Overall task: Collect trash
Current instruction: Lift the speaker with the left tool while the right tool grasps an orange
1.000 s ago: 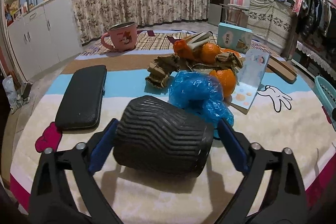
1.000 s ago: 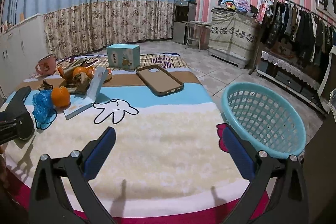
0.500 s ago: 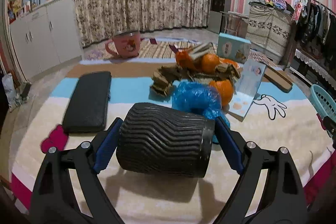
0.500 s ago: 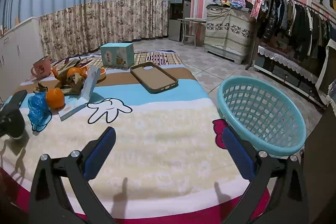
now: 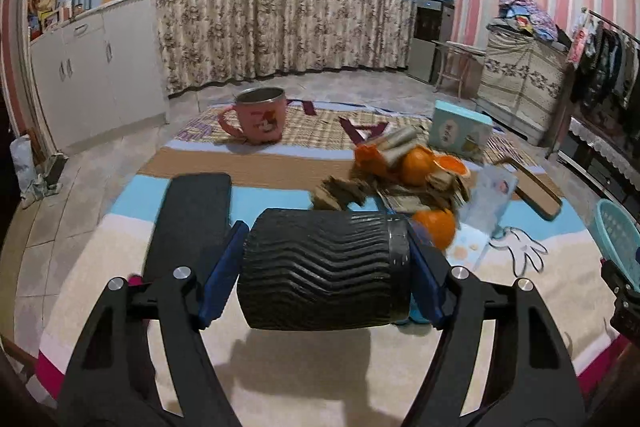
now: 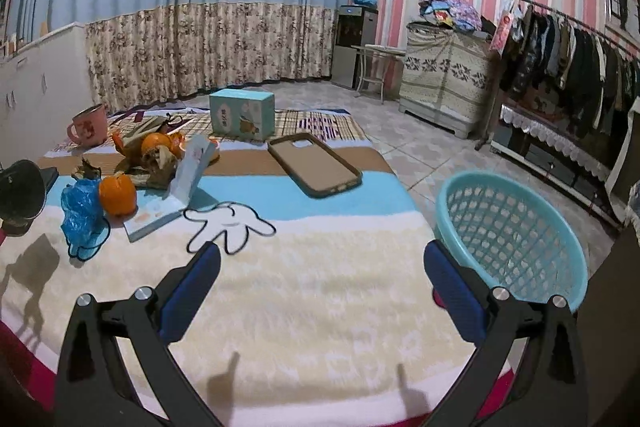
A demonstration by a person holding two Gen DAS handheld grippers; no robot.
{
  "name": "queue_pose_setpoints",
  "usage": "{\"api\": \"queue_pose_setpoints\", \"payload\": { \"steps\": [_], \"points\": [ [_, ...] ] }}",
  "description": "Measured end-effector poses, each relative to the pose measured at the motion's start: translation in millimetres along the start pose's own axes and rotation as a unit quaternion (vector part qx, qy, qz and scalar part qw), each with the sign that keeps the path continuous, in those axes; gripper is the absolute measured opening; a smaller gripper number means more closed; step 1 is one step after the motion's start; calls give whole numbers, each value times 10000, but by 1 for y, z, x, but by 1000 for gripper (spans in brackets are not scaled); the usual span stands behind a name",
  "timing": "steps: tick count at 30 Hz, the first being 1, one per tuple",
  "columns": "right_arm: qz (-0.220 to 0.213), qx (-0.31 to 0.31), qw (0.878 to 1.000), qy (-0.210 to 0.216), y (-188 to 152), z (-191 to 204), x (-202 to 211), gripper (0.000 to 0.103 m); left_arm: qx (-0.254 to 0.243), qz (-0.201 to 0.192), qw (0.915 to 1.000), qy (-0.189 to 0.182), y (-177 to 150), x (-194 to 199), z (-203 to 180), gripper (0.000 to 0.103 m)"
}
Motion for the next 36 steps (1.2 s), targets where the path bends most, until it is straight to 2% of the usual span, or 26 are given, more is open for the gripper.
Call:
{"api": "queue_pose_setpoints", "payload": {
  "steps": [6,9,13,17,21,31,36],
  "points": [
    [-36,-17,9999,129,14,15,-15,99,-159,-396,9984,381,45,0,2,72],
    [-59,44,9998,162,19,23,-22,99,-175,-496,9977,418,55,-1,0,72],
    [-53,70,9995,308,23,35,-31,99,-227,-505,9978,362,45,-4,1,72],
    [-71,116,9987,496,29,54,-42,99,-306,-418,9974,493,41,-9,10,72],
    [-58,134,9973,724,34,76,-51,99,-19,-446,9980,449,42,-9,31,72],
    [109,310,9910,1299,41,141,-70,99,784,-197,9935,802,38,-27,91,72],
    [353,679,9866,1439,31,167,-86,98,732,-160,9930,912,35,-32,96,72]
  ]
}}
Point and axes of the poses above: each gripper's, at about its wrist camera, not at the fingertips, and x roughly against the way its jaws point, z to its left, y to its top, the point moved 2 cm from there along -x, roughly the way its jaws point, and after that the axes turned 7 degrees about -z, right-handed, at the moved point
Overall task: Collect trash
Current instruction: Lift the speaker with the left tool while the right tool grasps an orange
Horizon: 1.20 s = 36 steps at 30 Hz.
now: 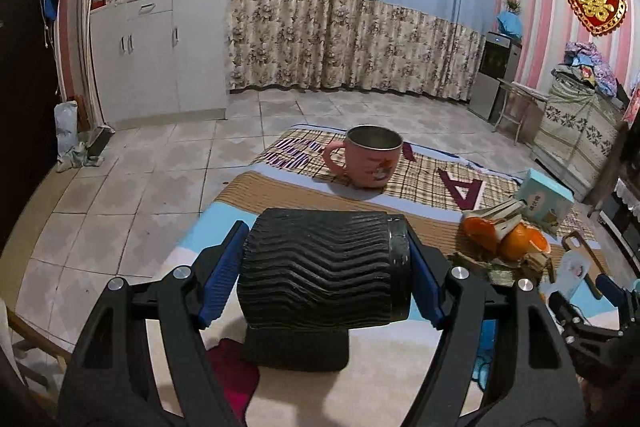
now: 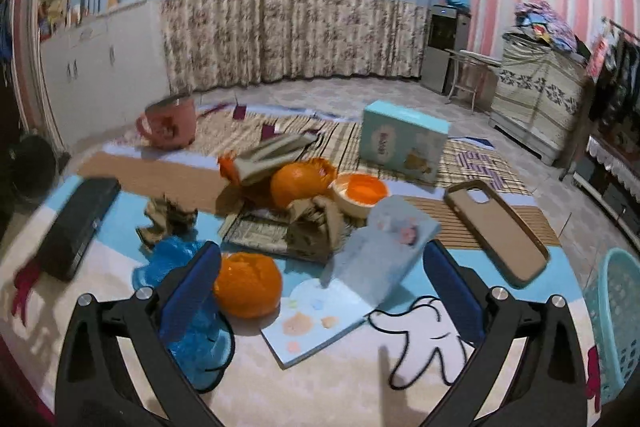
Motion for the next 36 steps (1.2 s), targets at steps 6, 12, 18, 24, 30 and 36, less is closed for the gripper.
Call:
{"api": "queue_pose_setpoints", "payload": {
  "steps": [6,12,18,24,30,36],
  "points": [
    [342,83,9990,289,-10,6,-10,86,59,31,10000,-29,0,-2,-2,72],
    [506,341,9969,501,-21,22,-8,86,-68,-68,9999,-89,1,5,-11,72],
    [636,376,9952,644,-23,24,-10,77,47,-21,9999,-140,1,5,-9,72],
    [790,391,9886,1223,-23,36,-17,42,-67,-18,9999,-146,0,4,-13,72],
    [502,319,9921,1105,-17,23,-2,35,-21,-28,9998,-190,2,5,-13,72],
    [152,-59,9973,722,-5,-26,20,34,-124,-28,9994,-308,1,6,-29,72]
  ]
}}
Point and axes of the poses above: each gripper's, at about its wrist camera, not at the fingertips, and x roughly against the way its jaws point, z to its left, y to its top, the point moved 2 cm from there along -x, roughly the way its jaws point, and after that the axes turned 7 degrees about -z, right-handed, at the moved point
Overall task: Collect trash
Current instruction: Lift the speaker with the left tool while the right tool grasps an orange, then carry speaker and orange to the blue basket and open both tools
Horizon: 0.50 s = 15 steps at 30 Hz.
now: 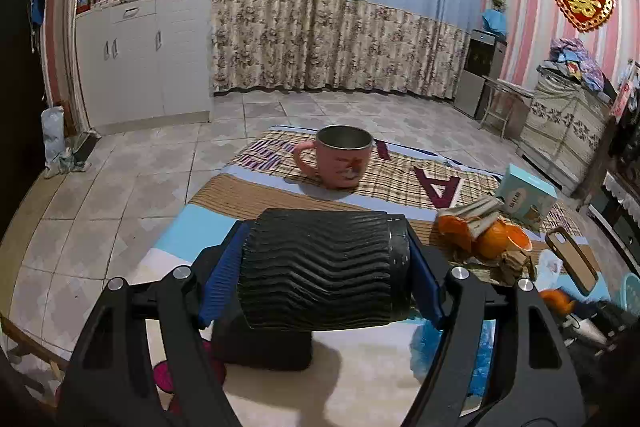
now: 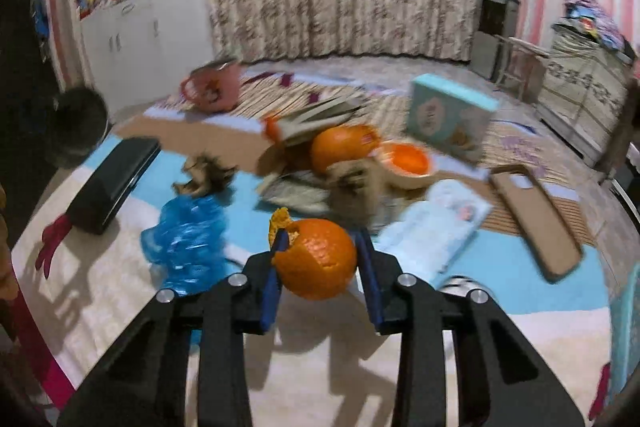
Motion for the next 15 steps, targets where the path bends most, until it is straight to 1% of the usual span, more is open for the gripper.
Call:
{"api": "queue_pose_setpoints", "payload": {
  "steps": [3,5,7,9,11,14,15],
  "points": [
    [-144,-110,9995,-249,6,-25,19,34,-80,-24,9999,-108,0,2,-12,72],
    [-303,-304,9979,-479,12,-50,39,34,-129,-39,9996,-245,-1,3,-24,72],
    [-461,-497,9950,-735,16,-77,60,34,-248,-45,9991,-345,-3,4,-38,72],
    [-576,-608,9919,-951,19,-96,74,34,-402,-87,9981,-460,-5,7,-54,72],
    [-712,-754,9870,-1228,20,-121,92,34,-486,-97,9972,-564,-8,9,-66,72],
    [-770,-922,9832,-1374,19,-149,108,35,-673,-85,9949,-741,-13,11,-89,72],
    [-778,-904,9816,-1488,17,-158,113,35,-755,-88,9942,-763,-14,12,-96,72]
  ]
}}
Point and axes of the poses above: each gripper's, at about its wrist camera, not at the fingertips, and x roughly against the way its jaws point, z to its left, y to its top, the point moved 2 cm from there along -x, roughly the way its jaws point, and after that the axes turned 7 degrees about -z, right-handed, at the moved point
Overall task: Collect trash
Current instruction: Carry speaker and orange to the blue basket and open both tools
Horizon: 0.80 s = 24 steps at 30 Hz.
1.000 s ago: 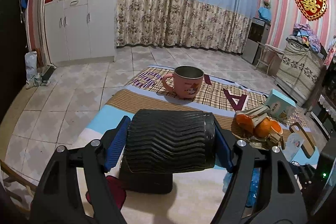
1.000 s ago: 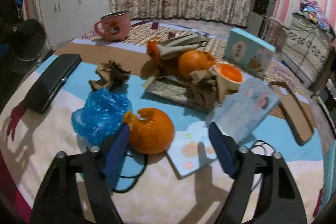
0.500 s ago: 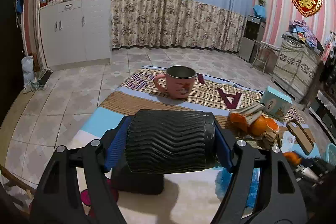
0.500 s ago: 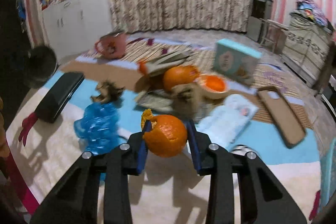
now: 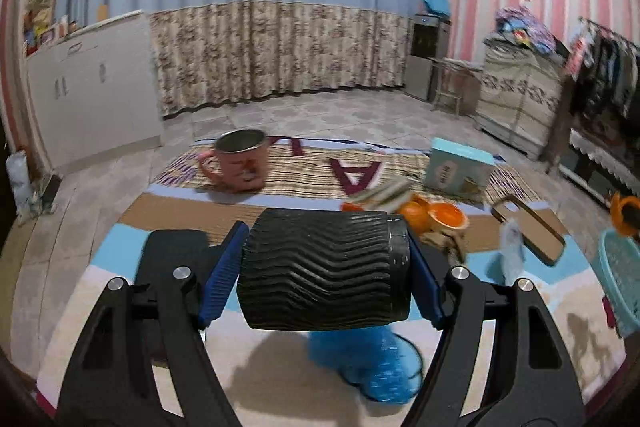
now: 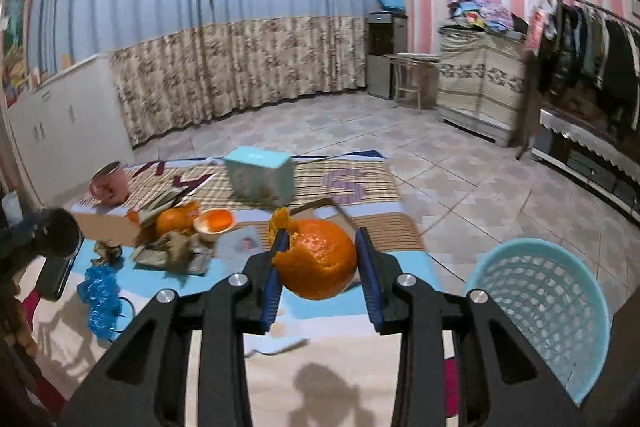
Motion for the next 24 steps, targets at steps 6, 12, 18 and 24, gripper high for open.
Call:
{"api": "queue_pose_setpoints", "payload": {
  "steps": [6,12,18,24],
  "points": [
    [-178,-19,9978,-641,10,-52,19,34,-258,-29,9988,-411,6,4,-51,72],
    [-309,-61,9893,-1426,19,-118,49,34,-116,-239,9916,-1270,25,17,-122,72],
    [-162,-256,9794,-1997,5,-173,64,34,-585,-316,9769,-2030,30,24,-224,72],
    [-80,-692,9717,-2259,-14,-218,67,34,-1012,-228,9560,-2746,12,32,-313,72]
  ]
}}
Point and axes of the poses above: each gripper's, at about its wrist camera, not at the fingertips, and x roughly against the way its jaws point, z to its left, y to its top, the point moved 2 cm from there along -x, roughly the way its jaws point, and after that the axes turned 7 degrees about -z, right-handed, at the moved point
